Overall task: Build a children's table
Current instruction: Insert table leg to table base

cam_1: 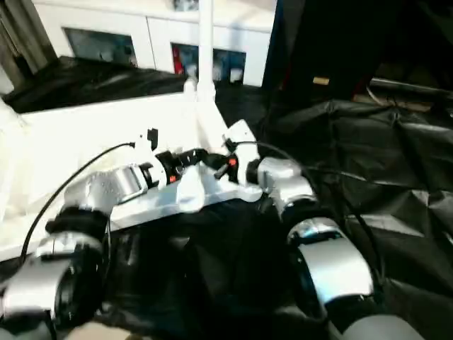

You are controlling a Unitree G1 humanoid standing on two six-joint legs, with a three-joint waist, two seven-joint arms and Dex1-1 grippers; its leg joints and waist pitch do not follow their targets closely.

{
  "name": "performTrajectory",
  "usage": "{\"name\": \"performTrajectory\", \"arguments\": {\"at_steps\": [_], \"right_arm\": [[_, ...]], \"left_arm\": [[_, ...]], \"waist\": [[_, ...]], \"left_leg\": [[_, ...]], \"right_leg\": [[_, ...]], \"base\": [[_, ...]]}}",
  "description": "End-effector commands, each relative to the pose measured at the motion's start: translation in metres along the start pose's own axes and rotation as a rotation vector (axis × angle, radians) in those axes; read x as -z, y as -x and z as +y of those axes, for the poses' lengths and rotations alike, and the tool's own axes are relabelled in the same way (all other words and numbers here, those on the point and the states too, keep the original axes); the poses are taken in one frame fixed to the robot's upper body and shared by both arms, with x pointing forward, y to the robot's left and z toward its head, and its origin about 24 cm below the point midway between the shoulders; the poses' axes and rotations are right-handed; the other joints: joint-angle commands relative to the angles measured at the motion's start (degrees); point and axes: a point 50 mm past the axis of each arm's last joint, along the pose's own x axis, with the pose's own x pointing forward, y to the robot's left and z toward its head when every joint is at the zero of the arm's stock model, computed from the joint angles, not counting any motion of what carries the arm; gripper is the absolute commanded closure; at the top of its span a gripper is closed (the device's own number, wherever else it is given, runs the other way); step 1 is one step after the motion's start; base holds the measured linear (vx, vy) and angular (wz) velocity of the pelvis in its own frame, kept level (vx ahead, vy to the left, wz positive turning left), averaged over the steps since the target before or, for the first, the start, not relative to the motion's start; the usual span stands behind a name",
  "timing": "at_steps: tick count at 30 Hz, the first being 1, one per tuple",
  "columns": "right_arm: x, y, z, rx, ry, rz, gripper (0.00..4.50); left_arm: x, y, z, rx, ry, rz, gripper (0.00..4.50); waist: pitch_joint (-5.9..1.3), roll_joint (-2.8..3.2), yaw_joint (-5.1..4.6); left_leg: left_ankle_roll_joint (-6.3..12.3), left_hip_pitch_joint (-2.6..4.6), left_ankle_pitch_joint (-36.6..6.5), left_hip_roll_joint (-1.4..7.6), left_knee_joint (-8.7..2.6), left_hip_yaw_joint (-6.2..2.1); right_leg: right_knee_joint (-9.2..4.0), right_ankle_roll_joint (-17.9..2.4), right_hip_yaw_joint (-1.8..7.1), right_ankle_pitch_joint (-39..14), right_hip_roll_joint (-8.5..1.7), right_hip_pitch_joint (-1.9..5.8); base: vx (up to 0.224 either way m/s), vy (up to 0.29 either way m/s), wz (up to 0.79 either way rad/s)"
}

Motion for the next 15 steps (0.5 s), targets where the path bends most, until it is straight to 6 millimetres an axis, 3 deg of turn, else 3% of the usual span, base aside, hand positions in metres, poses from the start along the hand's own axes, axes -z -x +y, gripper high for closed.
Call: {"name": "performTrajectory", "arguments": {"at_steps": [1, 4, 6, 7, 9, 11, 15], "right_arm": [[-0.011, 0.011, -0.008, 0.01, -0.014, -0.065, 4.5], [-0.014, 0.023, -0.009, -0.02, -0.044, -0.099, 4.5], [-0.013, 0.028, -0.008, -0.034, -0.056, -0.103, 4.5], [-0.011, 0.033, -0.008, -0.048, -0.063, -0.104, 4.5], [-0.009, 0.039, -0.007, -0.06, -0.072, -0.106, 4.5], [-0.009, 0.044, -0.008, -0.056, -0.099, -0.133, 4.21], [-0.013, 0.052, -0.002, -0.099, -0.157, -0.187, 3.88]], "left_arm": [[-0.008, 0.004, -0.009, 0.028, -0.096, -0.05, 1.8], [-0.02, 0.012, -0.025, 0.105, -0.219, -0.179, 1.99], [-0.024, 0.015, -0.031, 0.133, -0.274, -0.215, 2.16], [-0.027, 0.018, -0.037, 0.154, -0.323, -0.249, 2.28], [-0.03, 0.02, -0.044, 0.177, -0.368, -0.284, 2.37], [-0.034, 0.022, -0.054, 0.224, -0.372, -0.324, 2.48], [-0.041, 0.025, -0.07, 0.286, -0.356, -0.401, 2.52]], "waist": [[-4.49, -0.19, 0.05], [-4.35, -0.39, 0.23], [-4.27, -0.18, 0.16], [-4.07, -0.45, 0.02], [-3.99, -0.42, 0.13], [-4.0, -0.47, 0.0], [-4.07, -0.75, 0.1]], "left_leg": [[9.3, 2.09, 1.1, 3.89, -2.71, -1.42], [10.11, 1.79, 1.3, 3.88, -2.49, -1.34], [8.73, 2.06, -0.8, 4.02, -2.64, -1.3], [7.88, 2.03, -2.2, 3.97, -2.8, -1.24], [6.73, 2.16, -3.6, 4.05, -2.91, -1.23], [5.57, 2.12, -3.5, 3.88, -2.96, -1.24], [5.64, 1.93, -2.8, 3.66, -2.77, -1.23]], "right_leg": [[-1.58, -20.2, 1.54, 15.5, -3.77, 2.93], [-1.54, -20.0, 1.49, 15.2, -3.57, 2.81], [-1.73, -19.2, 1.47, 11.4, -3.3, 2.5], [-1.96, -18.9, 1.54, 9.2, -3.32, 2.51], [-2.1, -18.1, 1.67, 7.1, -3.4, 2.47], [-2.11, -17.8, 1.72, 6.6, -3.35, 2.46], [-1.93, -17.2, 1.81, 7.8, -3.29, 2.68]], "base": [[0.0, 0.0, 0.0], [0.0, 0.0, 0.0], [0.0, 0.0, 0.0], [0.0, 0.0, 0.0], [0.0, 0.0, 0.0], [0.0, 0.0, 0.0], [0.0, 0.0, 0.0]]}}
